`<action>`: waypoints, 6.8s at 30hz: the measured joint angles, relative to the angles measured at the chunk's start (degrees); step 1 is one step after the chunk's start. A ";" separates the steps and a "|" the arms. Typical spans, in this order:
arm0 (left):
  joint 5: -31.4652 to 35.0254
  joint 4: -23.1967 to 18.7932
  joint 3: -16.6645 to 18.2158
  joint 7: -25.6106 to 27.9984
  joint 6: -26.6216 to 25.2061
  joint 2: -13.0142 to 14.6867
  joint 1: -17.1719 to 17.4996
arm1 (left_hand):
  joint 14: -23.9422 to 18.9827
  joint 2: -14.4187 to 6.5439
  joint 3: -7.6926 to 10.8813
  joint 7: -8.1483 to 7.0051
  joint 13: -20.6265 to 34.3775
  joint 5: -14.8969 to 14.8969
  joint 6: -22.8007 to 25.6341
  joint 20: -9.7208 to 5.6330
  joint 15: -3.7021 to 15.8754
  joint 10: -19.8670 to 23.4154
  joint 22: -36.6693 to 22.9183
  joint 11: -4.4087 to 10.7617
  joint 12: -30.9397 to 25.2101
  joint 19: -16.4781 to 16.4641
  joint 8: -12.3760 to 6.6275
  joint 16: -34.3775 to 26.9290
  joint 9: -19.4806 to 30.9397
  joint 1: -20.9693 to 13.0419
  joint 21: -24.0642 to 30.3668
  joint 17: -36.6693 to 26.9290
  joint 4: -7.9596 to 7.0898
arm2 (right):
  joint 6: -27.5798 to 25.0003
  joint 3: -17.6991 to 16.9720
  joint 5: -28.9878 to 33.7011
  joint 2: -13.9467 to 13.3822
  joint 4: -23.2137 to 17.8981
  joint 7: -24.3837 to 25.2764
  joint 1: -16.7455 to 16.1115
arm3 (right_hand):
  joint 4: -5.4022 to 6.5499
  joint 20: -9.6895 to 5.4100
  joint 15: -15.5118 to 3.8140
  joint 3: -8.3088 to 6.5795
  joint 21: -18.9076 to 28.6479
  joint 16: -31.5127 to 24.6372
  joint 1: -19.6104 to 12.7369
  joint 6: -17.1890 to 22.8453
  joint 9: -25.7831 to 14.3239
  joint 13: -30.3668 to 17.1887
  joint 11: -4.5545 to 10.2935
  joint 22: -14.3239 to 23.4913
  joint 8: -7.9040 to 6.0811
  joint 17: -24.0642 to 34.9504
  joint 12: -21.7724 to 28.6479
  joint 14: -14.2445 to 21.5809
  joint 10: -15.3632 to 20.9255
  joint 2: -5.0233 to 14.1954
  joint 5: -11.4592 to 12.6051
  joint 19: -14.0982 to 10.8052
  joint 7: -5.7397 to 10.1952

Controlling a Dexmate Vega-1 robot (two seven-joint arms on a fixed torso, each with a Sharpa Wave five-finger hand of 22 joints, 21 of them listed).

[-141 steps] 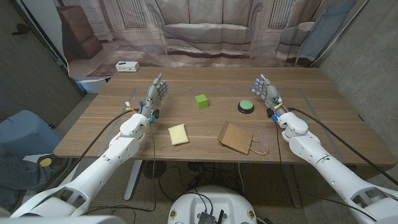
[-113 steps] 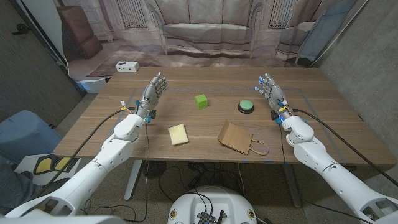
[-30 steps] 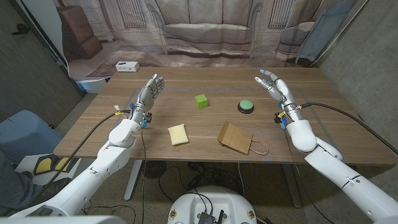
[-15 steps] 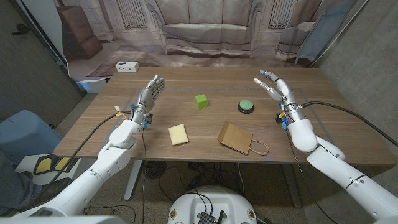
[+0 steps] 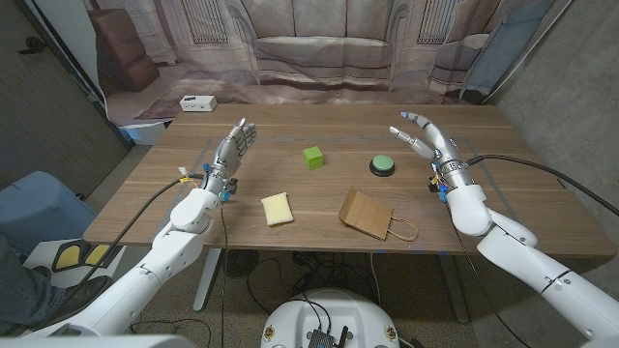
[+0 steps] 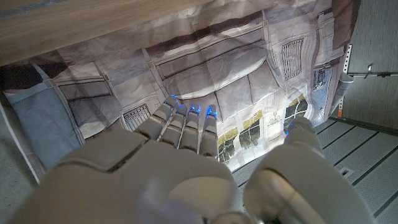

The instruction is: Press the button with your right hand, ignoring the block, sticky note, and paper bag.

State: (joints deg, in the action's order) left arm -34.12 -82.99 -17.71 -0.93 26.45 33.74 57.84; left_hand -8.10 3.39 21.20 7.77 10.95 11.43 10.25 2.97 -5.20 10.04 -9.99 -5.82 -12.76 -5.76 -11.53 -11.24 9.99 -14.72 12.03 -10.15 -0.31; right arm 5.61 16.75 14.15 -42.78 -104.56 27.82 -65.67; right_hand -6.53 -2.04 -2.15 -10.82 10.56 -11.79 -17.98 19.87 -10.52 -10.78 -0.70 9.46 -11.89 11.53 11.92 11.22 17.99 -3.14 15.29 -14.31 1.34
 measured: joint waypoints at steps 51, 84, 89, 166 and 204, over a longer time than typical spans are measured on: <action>0.41 -2.59 0.04 1.52 -1.09 0.18 1.45 | -0.19 -0.38 -0.48 0.00 0.13 -0.21 -0.01 0.40 0.20 0.00 0.00 0.00 0.00 0.41 0.31 0.23 0.00 -0.38 -0.48 0.00 0.47 | -16.75 3.67 5.37 -10.59 -10.74 -10.92 1.47 | -0.07 -0.30 -0.25 -0.07 0.45 0.00 -0.05 -0.44 0.00 0.00 0.83 0.00 0.24 -0.08 -0.48 0.44 -0.40 0.41 0.41 -2.21 0.00; 0.37 -2.74 -0.25 1.53 -0.97 -0.16 1.79 | -0.42 -0.68 -0.25 -0.21 0.12 -0.20 0.19 0.40 -0.03 0.30 0.00 0.31 0.27 0.41 0.51 0.22 0.00 -0.68 -0.48 0.00 0.70 | -26.73 8.02 6.85 -15.21 -15.75 -21.86 5.97 | -0.06 -0.10 0.21 -0.07 0.74 0.00 0.16 -0.44 -0.30 0.00 0.81 0.00 0.45 -0.07 -0.45 1.07 -0.40 0.91 0.41 -3.20 0.00; 0.24 -2.72 -0.25 1.53 -0.96 -0.18 1.82 | -0.41 -0.68 -0.25 -0.21 0.11 -0.20 0.19 0.40 -0.03 0.30 0.00 0.31 0.26 0.41 0.51 0.22 0.00 -0.68 -0.48 0.00 0.70 | -27.61 9.35 7.26 -15.25 -15.72 -23.55 7.56 | -0.06 -0.10 0.21 -0.07 0.74 0.00 0.16 -0.44 -0.30 0.00 0.81 0.00 0.45 -0.06 -0.45 1.07 -0.40 0.91 0.41 -3.20 0.00; -0.36 -3.35 -0.19 0.55 -1.80 0.64 2.28 | -0.39 -1.22 -0.73 -0.41 0.10 -0.43 0.39 0.65 -0.01 0.30 0.00 0.30 0.46 0.66 0.50 0.44 0.00 -0.74 -0.48 0.00 1.17 | -33.69 20.89 13.54 -10.12 -10.61 -34.22 17.83 | -0.65 0.93 0.42 -1.53 1.13 -0.72 -1.34 -1.78 -0.28 0.00 1.51 0.30 0.67 -0.19 -0.45 3.53 0.32 3.31 -1.33 -6.07 0.72; -1.18 -1.14 -1.01 -0.89 -2.25 -0.19 0.78 | -0.39 -1.21 -0.90 -0.72 0.10 -0.43 0.70 0.85 -0.01 0.71 0.00 0.72 0.45 0.86 0.50 0.44 0.00 -0.74 -0.83 0.00 1.34 | -36.61 24.59 14.36 -8.39 -7.60 -37.18 21.07 | -0.65 0.81 0.10 -1.53 1.13 -0.72 -1.35 -1.75 -0.28 0.00 1.30 0.29 0.67 -0.20 -0.70 3.83 0.53 3.92 -1.99 -6.58 0.74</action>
State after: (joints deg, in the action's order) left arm -35.30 -84.13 -18.72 -1.82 24.21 33.55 58.62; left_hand -8.49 2.17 20.30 7.06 11.05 11.01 10.95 3.81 -5.21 10.75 -9.99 -5.11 -12.30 -4.90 -11.03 -10.80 9.98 -15.47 11.20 -10.15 1.04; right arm -31.00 41.34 28.50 -51.16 -112.16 -9.37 -44.60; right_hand -7.18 -1.23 -2.05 -12.35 11.69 -12.51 -19.33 18.12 -10.79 -10.78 0.60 9.74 -11.22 11.33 11.22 15.05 18.53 0.78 13.30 -20.90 2.07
